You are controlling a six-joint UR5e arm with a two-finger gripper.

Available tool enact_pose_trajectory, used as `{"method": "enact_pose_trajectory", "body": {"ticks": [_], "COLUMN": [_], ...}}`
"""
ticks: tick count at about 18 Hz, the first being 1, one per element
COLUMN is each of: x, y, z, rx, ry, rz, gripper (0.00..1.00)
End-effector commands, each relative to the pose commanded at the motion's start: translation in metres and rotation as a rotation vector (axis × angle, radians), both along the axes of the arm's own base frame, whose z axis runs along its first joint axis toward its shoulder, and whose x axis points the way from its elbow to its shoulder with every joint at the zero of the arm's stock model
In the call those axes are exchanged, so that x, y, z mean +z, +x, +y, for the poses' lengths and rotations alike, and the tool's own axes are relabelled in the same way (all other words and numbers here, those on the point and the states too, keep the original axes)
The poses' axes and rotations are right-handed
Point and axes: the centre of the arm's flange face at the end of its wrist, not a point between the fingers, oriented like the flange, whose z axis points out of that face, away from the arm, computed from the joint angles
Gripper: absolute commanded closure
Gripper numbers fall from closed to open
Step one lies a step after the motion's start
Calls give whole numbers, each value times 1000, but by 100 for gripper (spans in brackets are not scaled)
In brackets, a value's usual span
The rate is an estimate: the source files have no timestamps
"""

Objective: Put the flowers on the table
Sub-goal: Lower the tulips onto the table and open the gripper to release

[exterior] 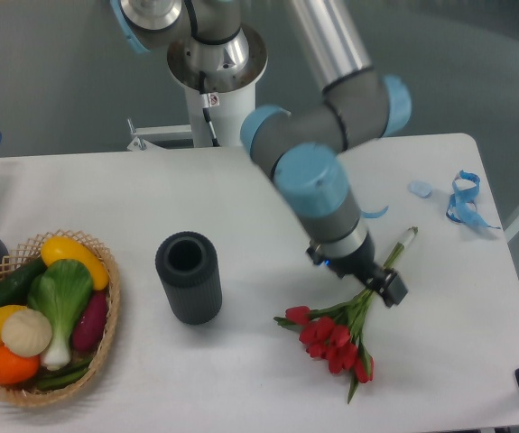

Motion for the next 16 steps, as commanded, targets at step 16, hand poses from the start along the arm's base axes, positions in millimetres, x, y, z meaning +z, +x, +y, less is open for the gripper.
{"method": "enact_pose_trajectory", "body": {"ticks": [16], "x": [74], "y": [-76], "z": [-257], "rx": [-290], "ry": [162], "rz": [-103], "gripper": [0]}}
